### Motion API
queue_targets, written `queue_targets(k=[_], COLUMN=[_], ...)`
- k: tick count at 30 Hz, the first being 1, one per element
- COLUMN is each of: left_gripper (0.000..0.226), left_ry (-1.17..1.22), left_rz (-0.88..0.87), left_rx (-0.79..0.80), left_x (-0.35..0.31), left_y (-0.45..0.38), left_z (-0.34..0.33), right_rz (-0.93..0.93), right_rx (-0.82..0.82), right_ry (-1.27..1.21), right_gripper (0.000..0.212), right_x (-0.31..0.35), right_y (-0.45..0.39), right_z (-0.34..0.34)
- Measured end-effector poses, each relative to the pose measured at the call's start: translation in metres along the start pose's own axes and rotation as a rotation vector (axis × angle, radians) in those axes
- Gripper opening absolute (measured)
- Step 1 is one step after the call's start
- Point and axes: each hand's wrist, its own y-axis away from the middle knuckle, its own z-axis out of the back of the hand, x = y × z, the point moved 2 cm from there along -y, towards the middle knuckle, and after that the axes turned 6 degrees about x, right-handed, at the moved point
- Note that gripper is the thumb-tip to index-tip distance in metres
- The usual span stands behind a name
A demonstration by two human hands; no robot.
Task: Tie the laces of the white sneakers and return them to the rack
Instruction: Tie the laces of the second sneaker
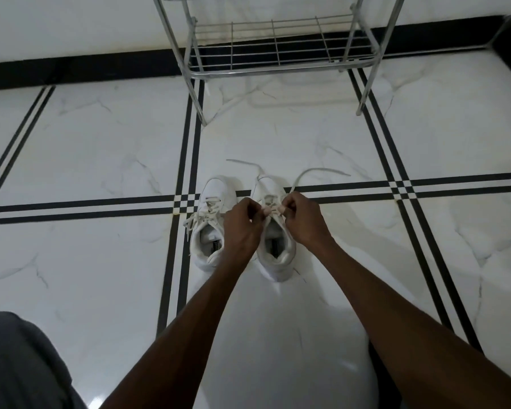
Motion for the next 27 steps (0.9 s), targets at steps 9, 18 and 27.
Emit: queue_targets(k=[9,18,27], left_gripper=[0.011,0.036,0.038], left_ry=[-0.005,0.376,0.345], left_rz=[0.034,0.001,-0.111], left_rx=[-0.043,0.137,0.276], left_x=[0.003,-0.027,-0.035], left_y=[0.008,-0.011,-0.023], left_z=[-0.007,0.034,0.044], right_rz=[-0.057,-0.119,0.037], right_rx=[0.015,0.057,0.675], right_ry=[-0.013,-0.467,-0.055], right_gripper=[0.007,0.011,0.036], right_x=[-0.005,0.026,0.057], right_y=[0.001,-0.009,0.003], right_z=[-0.004,0.017,0.038])
